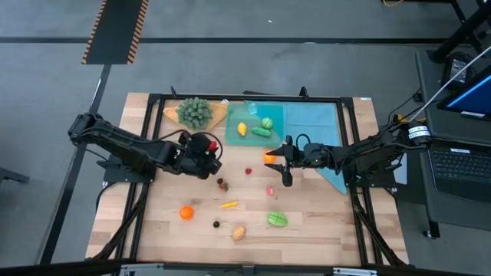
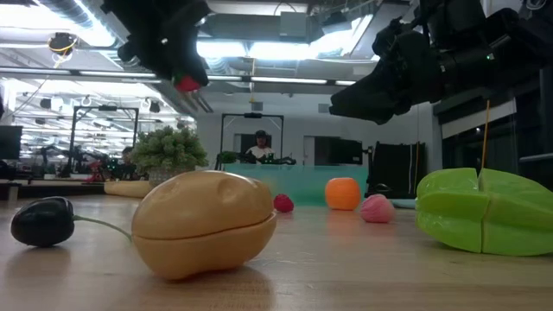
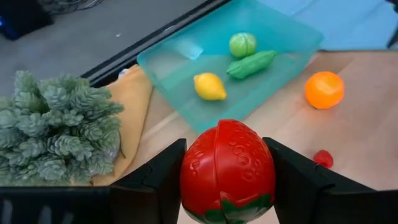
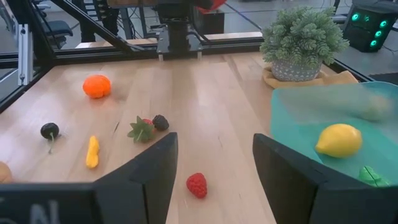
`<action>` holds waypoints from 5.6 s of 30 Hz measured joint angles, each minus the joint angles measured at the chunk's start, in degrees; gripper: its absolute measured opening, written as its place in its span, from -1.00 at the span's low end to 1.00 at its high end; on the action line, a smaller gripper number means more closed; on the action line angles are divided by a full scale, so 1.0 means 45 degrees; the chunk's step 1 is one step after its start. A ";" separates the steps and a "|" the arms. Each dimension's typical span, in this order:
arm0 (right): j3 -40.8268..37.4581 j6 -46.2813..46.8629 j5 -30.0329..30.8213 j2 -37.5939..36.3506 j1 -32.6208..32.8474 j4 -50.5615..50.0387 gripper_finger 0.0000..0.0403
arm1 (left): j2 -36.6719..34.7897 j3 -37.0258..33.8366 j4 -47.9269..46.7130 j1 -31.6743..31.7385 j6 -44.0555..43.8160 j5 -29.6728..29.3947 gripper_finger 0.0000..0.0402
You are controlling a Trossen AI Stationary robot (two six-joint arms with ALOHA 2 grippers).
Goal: Pick and placing Produce into tupperware
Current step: Put the left strawberry into the blue bin
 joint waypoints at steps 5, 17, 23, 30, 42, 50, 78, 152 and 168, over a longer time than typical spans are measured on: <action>0.0000 0.0011 -0.0102 0.0000 0.0004 0.0000 0.05 | 0.0082 -0.0313 0.0801 -0.0644 0.0280 -0.0070 -0.08; 0.0000 0.0276 -0.0168 0.0000 0.0004 0.0005 0.05 | 0.0044 -0.3574 0.8162 -0.1625 0.3614 0.0500 -0.09; 0.0000 -0.0302 -0.1546 0.0000 0.0108 0.0307 0.05 | 0.0039 -0.4636 1.2395 -0.1066 0.6631 0.2661 -0.10; 0.0000 -0.0763 -0.1690 0.0000 0.0403 0.1026 0.05 | 0.0034 -0.5537 1.5481 -0.0035 0.8867 0.4796 -0.09; 0.0000 -0.0690 -0.1676 0.0000 0.0393 0.1326 0.05 | 0.0034 -0.7129 1.9507 0.1847 1.0285 0.7559 -0.09; 0.0000 -0.0685 -0.1598 0.0000 0.0393 0.1326 0.05 | 0.0034 -0.7247 1.9683 0.2669 1.0161 0.7604 -0.07; 0.0000 -0.0680 -0.0520 0.0000 0.0390 0.1399 0.05 | 0.0034 -0.7242 2.0538 0.5310 0.9471 0.8194 -0.09; 0.0004 -0.0316 0.0704 0.0005 0.0388 0.1217 0.05 | 0.5318 0.3880 0.4153 0.9147 1.1949 1.0523 -0.09; 0.0004 -0.0330 0.0704 0.0005 0.0388 0.0996 0.05 | 0.7117 0.3997 0.4112 0.9137 1.2196 1.1849 -0.08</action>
